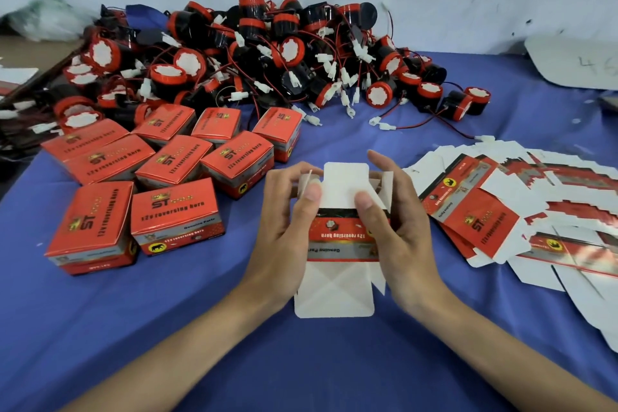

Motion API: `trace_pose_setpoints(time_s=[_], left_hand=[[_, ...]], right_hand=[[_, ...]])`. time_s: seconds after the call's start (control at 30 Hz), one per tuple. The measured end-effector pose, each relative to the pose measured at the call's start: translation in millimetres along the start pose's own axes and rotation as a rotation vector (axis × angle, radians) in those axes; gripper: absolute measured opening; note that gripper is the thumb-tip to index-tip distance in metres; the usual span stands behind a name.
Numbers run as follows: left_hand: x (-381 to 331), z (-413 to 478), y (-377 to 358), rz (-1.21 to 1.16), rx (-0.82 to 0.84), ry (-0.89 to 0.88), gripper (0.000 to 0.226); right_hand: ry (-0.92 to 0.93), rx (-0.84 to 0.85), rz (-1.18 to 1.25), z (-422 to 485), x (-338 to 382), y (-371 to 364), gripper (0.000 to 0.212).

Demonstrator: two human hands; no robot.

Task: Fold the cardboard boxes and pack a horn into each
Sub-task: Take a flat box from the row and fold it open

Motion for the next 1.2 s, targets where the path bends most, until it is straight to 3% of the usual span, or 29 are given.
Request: trace_pose_setpoints(time_s=[0.2,0.4,0.6,0.73,0.83,0.97,1.07,1.13,1.2], left_hand=[[-4.1,-0.9,3.9,-0.011,0.013,-0.091,0.02],[-3.8,-6.3,-0.3,-0.007,-0.088,-0.202,0.012],[-2.5,-3.7,-4.4,-0.011,0.099,-0.037,0.026],[-5.0,-6.0,-1.9,0.029,0.181,-0.05,0.047],[-8.8,-6.4,-0.1,0.152,0.193,-0.141,0.028],[-8.5,-5.1,4.5,0.171,0.047,-0.196,0.037],[-10.4,0.1,11.4,0.081,-0.045,-0.169,0.012],[-9.9,1.3,14.7,0.036,-0.077,-0.164,0.02],[-9.6,-1.4,12.5,0.127,-0.058,-0.212,0.013]], right_hand=[[0.01,-0.017,-0.037,-2.5,-1.9,-0.1,0.039],[0.036,-0.042,-0.045,-1.6,-0.2,1.3,0.031],[-0.003,-0.024,0.02,-2.5,-1.8,3.0,0.036],[-0.036,-0.002,-0.003,-2.8,0.9,-0.6,0.037],[-0.125,0.0,0.054,-0.9,0.0,-1.4,0.033],[-0.189,0.141,0.117,-2.6,-2.1,0.1,0.027],[-0.284,0.244,0.22,-5.9,-4.3,-1.8,0.023],[-0.292,0.221,0.191,-6.1,-5.4,-1.9,0.025],[-0.238,0.169,0.121,-5.5,-4.6,-2.2,0.028]])
Point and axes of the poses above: each hand's wrist, its own z-axis towards the middle knuckle, its own y-axis out of the back of the hand, x = y × z, the point moved 3 cm from there along z, towards the middle knuckle, and after that the axes turned 3 degrees about z, right-handed, at the moved point
